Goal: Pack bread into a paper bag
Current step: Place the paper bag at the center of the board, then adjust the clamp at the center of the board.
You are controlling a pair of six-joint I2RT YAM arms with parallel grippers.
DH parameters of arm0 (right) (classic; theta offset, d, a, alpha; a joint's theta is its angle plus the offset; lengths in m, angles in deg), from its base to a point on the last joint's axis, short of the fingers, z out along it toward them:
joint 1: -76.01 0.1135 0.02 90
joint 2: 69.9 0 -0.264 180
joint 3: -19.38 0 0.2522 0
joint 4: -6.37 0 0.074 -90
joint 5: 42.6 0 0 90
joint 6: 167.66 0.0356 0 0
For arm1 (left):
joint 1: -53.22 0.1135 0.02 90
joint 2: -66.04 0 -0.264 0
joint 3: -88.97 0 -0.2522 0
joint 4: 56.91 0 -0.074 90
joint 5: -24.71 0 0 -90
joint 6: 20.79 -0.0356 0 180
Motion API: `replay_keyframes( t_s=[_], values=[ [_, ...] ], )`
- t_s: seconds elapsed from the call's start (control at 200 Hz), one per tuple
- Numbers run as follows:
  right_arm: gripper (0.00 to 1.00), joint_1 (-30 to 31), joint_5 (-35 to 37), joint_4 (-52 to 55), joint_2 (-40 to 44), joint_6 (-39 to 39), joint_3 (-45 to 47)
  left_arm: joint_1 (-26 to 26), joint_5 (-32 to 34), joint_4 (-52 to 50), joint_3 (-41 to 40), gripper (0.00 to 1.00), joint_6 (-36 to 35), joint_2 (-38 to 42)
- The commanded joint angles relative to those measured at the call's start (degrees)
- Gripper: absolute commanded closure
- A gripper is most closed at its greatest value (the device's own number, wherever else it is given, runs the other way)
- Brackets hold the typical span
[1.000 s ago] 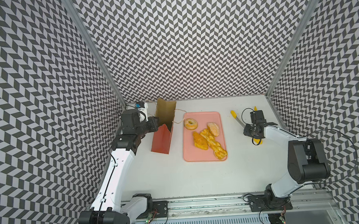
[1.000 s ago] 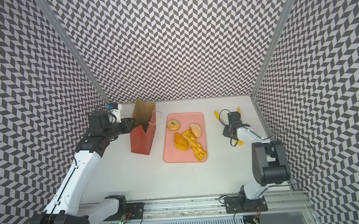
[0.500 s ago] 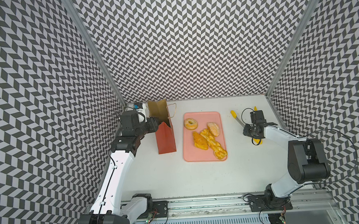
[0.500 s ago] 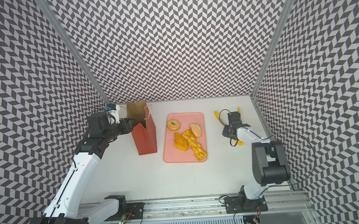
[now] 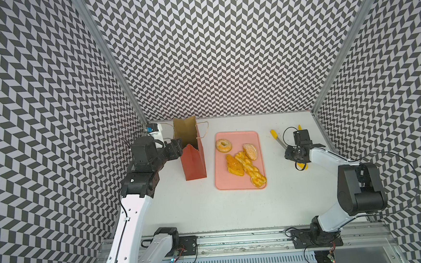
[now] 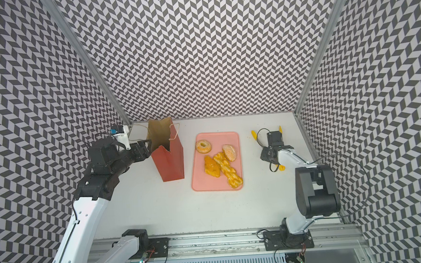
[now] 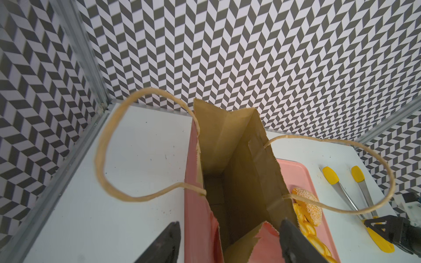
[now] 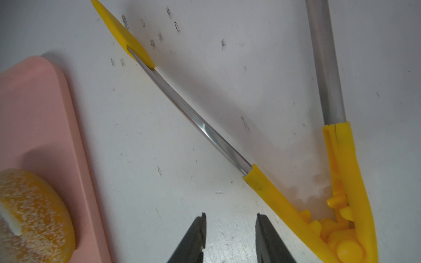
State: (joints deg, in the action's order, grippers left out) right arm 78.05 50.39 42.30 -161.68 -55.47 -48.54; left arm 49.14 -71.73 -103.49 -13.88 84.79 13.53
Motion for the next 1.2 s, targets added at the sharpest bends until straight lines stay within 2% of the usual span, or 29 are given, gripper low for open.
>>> replay_keyframes(
  t_s=[0.0,0.335,0.436,0.586,0.746,0.906,1.196],
  values=[
    [0.61,-0.3,-0.6,-2.4,0.4,-0.3,0.8,0.4,3.7,-1.2,-0.4,0.23,1.1,3.1],
    [0.58,-0.4,-1.6,-1.9,4.0,-0.6,1.1,0.3,12.3,5.9,-0.8,0.16,6.7,9.6],
    [0.48,-0.4,-0.6,-1.7,6.5,-0.3,1.4,0.3,18.1,9.7,-3.4,0.13,8.4,10.0],
    [0.42,-0.5,3.5,1.3,7.1,0.6,-0.6,0.6,25.3,14.7,-9.3,0.13,10.8,9.4],
    [0.38,-1.0,5.5,3.5,4.5,0.8,-1.9,3.7,21.9,17.1,-12.1,0.12,12.3,9.6],
    [0.35,-2.7,7.6,3.7,2.1,0.8,-1.9,4.0,19.5,15.4,-9.5,0.12,10.3,8.7],
    [0.35,-8.6,5.0,3.8,-1.7,-0.2,-3.2,4.0,18.3,11.8,-6.1,0.11,7.2,8.7]
  ],
)
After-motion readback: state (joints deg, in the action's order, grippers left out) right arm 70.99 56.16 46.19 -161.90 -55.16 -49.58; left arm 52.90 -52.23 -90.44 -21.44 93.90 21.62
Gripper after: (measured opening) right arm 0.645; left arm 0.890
